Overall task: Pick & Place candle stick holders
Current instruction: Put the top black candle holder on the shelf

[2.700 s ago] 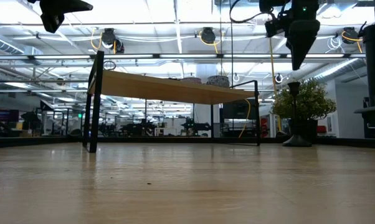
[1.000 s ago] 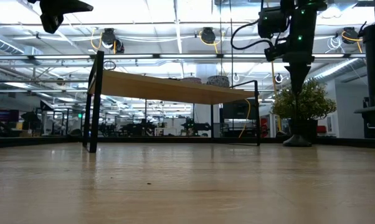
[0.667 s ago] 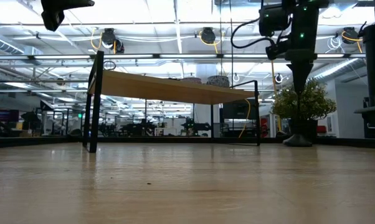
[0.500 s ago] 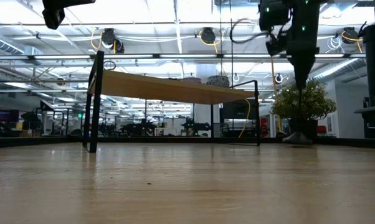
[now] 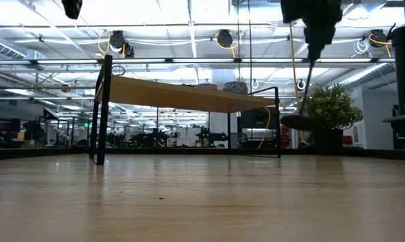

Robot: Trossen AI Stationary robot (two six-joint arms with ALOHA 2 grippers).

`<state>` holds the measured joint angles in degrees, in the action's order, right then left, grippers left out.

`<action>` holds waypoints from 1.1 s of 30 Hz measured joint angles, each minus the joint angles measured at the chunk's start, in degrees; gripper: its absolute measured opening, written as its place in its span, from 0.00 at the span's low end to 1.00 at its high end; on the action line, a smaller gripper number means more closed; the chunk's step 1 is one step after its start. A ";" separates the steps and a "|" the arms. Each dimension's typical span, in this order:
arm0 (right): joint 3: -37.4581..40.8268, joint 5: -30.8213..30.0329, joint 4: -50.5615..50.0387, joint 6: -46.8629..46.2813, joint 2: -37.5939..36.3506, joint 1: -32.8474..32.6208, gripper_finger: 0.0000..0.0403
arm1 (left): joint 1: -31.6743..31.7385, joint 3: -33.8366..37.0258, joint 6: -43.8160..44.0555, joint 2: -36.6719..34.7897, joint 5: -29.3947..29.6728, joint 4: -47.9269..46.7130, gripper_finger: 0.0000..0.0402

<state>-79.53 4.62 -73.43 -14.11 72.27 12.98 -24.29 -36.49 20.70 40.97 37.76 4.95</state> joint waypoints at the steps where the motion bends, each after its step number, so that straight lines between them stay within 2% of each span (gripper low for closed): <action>1: -0.60 1.49 0.64 -0.72 -0.02 -0.94 0.03 | 0.00 0.00 -0.28 0.73 0.00 1.20 0.43; 7: -1.46 9.19 11.36 -4.82 -0.04 -7.09 0.03 | 0.00 0.00 -0.63 5.23 -0.02 5.71 0.56; 13: -1.53 9.27 23.43 -5.35 1.87 -11.84 0.03 | 0.11 -4.45 0.35 11.02 -1.61 4.49 0.59; 16: -1.53 9.23 27.12 -5.00 2.93 -12.81 0.03 | 0.93 -8.90 0.72 14.41 -3.49 -0.40 0.60; 23: -1.48 9.23 31.90 -2.97 5.41 -13.25 0.03 | 5.53 -22.53 3.95 23.56 -12.91 -15.46 0.60; 33: -1.46 9.94 36.84 0.28 6.46 -13.25 0.03 | 13.96 -39.17 5.54 35.97 -32.09 -31.02 0.60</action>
<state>-80.99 14.56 -36.59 -13.83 78.73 -0.27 -10.33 -75.66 26.24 76.94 5.67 -26.06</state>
